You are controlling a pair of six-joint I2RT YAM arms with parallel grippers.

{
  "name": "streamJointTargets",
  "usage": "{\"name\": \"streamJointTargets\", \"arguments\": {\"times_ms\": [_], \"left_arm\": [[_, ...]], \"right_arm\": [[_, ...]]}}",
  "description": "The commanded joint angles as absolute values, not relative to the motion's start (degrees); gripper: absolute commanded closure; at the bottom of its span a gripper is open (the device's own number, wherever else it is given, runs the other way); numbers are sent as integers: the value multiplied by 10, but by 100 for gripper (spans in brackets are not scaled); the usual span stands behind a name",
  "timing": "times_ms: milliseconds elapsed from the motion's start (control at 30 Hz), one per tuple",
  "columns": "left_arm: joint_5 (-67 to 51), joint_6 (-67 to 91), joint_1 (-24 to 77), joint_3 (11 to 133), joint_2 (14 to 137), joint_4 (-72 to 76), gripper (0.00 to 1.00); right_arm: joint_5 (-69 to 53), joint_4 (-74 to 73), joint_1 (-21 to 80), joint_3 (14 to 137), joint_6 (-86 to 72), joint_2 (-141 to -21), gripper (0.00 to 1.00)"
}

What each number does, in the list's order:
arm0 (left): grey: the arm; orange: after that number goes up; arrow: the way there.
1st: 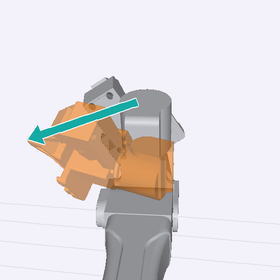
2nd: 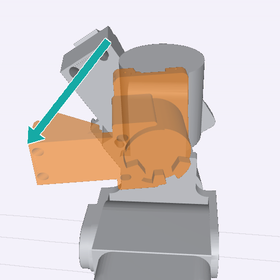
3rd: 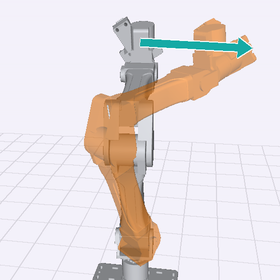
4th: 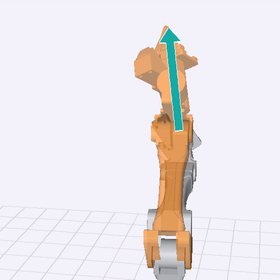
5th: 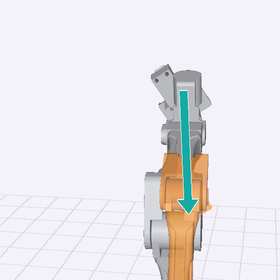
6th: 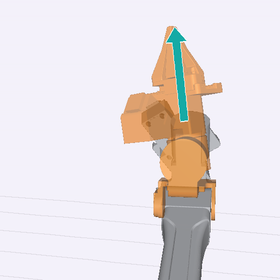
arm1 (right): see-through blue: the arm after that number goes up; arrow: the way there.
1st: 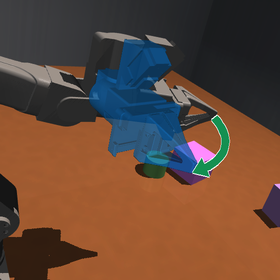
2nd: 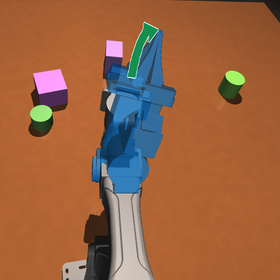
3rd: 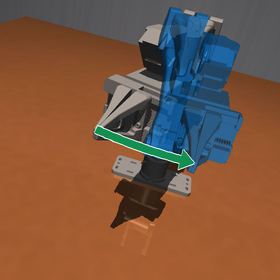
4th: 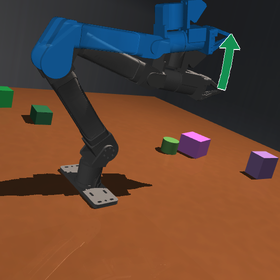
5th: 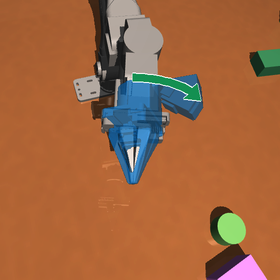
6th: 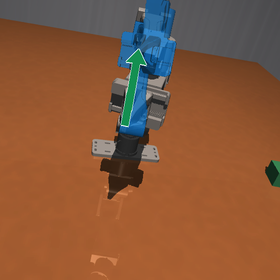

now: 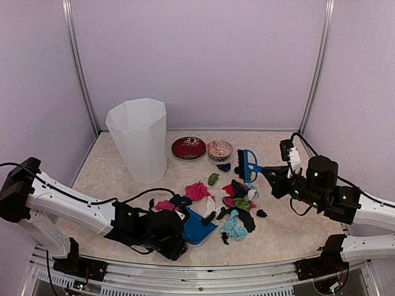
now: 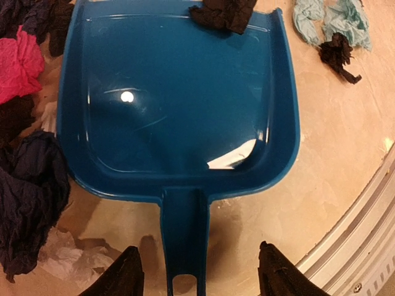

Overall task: Sweep away the paper scraps from the table
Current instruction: Pick up the dustpan from the center of the board.

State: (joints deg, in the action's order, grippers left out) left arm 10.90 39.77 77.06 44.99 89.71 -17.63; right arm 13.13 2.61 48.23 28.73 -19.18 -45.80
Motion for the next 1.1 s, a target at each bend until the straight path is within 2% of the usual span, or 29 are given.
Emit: {"name": "streamJointTargets", "arguments": {"times_ms": [0,500,900,1067], "left_arm": [[182,447,789,464,905,-196,39],[202,452,803,432,928,-124,49],[231,461,809,423,941,-128,59],[252,471,822,421,948,-134,60]], "right_arm": [[136,29,486,279,-196,-448,100],[130,20,486,276,-198,-427,100],[127,18,486,276,-204,-424,100],[126,22,486,276,-204,-426,100]]}}
